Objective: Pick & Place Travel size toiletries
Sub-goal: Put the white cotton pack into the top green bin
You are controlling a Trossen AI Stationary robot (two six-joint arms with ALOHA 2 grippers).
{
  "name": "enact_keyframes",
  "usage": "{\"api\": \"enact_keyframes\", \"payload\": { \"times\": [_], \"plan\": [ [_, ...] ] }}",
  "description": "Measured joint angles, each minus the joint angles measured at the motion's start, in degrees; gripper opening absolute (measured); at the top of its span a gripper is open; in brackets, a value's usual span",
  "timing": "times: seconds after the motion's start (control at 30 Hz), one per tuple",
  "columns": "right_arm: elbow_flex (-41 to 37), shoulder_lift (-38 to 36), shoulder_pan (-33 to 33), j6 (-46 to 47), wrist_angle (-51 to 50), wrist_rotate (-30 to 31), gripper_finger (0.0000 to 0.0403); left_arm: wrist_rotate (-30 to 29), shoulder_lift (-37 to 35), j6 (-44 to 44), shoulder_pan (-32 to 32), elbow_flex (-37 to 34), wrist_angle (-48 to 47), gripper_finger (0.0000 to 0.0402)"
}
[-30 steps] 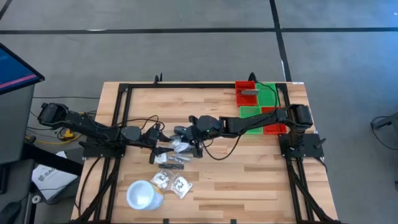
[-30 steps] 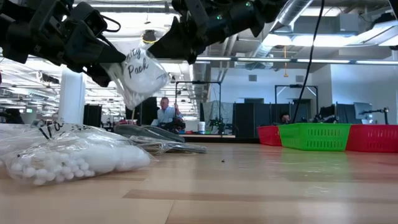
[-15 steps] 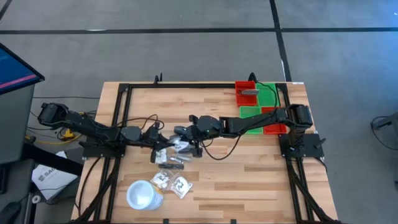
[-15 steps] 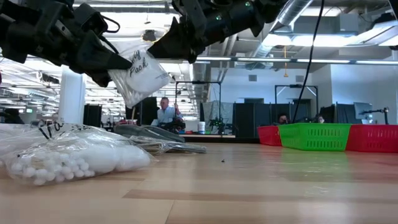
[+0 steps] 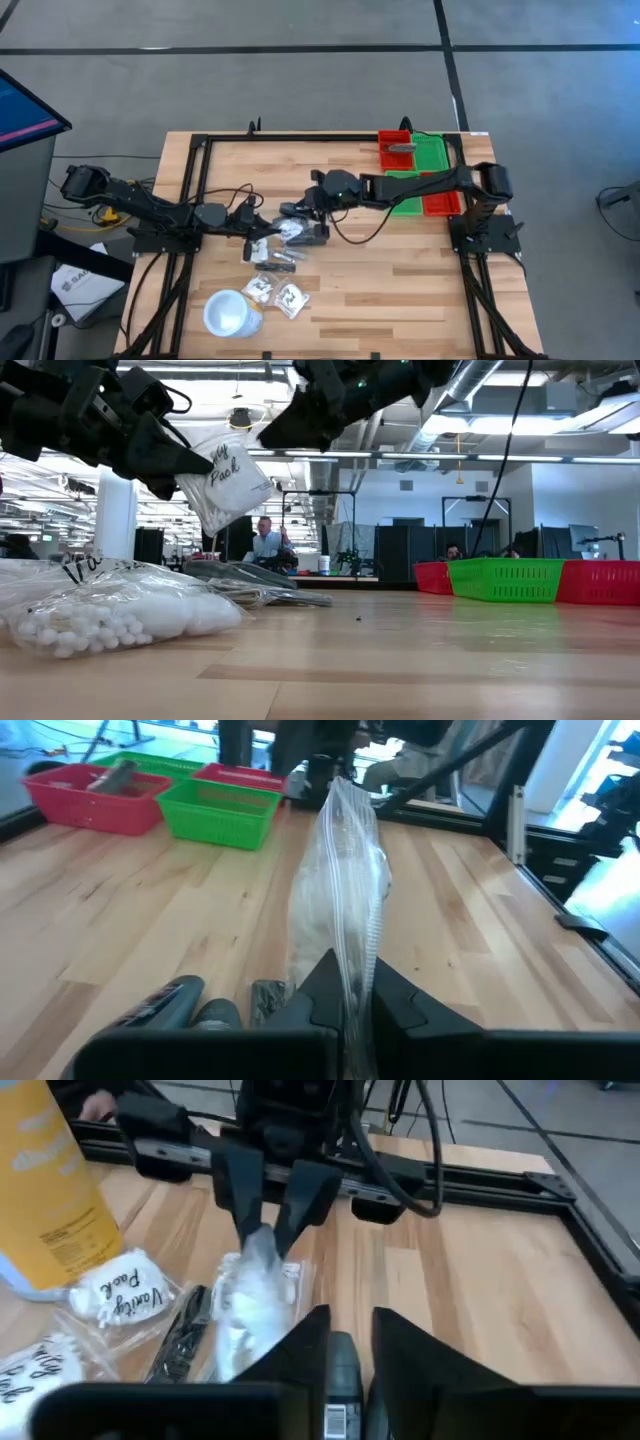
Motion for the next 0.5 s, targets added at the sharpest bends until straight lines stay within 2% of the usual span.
{"api": "enact_keyframes", "payload": {
  "times": [0.13, 0.27, 0.5],
  "plan": [
    [0.00, -2.38, -0.09, 0.16, -5.63, -0.50, 0.0113, -2.89, 0.00, 1.65, 0.14, 0.51, -0.12, 0.0002],
    [-0.35, -3.78, 0.33, 0.90, -9.79, -1.77, 0.0147, -3.16, -0.02, 2.77, 1.82, 2.38, 0.00, 0.0002],
    [-0.42, -4.32, 0.61, 2.84, -14.40, -1.86, 0.0184, -2.76, -0.04, 6.53, 7.50, 4.10, -0.15, 0.0002]
  ]
}}
